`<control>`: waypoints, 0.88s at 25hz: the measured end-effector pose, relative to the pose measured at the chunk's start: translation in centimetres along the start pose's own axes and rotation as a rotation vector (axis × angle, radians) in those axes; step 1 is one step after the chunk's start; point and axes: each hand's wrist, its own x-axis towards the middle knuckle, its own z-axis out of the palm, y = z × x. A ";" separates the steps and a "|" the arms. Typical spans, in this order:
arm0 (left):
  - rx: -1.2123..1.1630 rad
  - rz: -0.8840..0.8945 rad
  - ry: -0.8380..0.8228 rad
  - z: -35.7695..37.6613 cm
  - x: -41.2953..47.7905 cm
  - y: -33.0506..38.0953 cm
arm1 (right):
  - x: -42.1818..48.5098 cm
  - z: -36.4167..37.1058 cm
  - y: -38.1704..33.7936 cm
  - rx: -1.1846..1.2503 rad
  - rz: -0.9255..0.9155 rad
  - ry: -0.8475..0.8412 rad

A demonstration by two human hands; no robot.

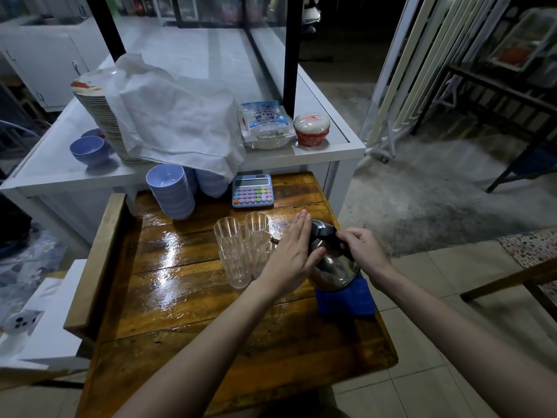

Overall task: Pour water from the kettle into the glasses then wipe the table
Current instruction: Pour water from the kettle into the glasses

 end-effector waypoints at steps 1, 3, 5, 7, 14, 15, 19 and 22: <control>0.001 0.000 0.001 0.0 0.0 0.0 | 0.1 0.0 -0.1 0.000 0.002 0.001; 0.002 0.004 0.005 0.0 0.0 -0.1 | 0.2 0.1 -0.2 -0.001 0.005 0.006; 0.011 0.008 0.020 0.0 0.1 -0.1 | 0.4 0.1 -0.2 -0.008 0.007 0.017; 0.017 0.008 0.032 0.0 0.2 0.0 | 0.6 0.1 -0.2 -0.016 0.006 0.025; 0.020 0.015 0.038 -0.1 0.4 0.2 | 0.8 -0.3 -0.6 -0.021 -0.012 0.033; 0.017 0.014 0.038 -0.1 0.4 0.2 | 0.7 -0.3 -0.6 -0.017 -0.017 0.028; 0.019 0.010 0.042 -0.1 0.3 0.4 | 0.6 -0.3 -0.6 -0.001 -0.017 0.027; 0.021 0.009 0.039 0.0 0.2 0.2 | 0.6 -0.2 -0.5 -0.003 -0.023 0.026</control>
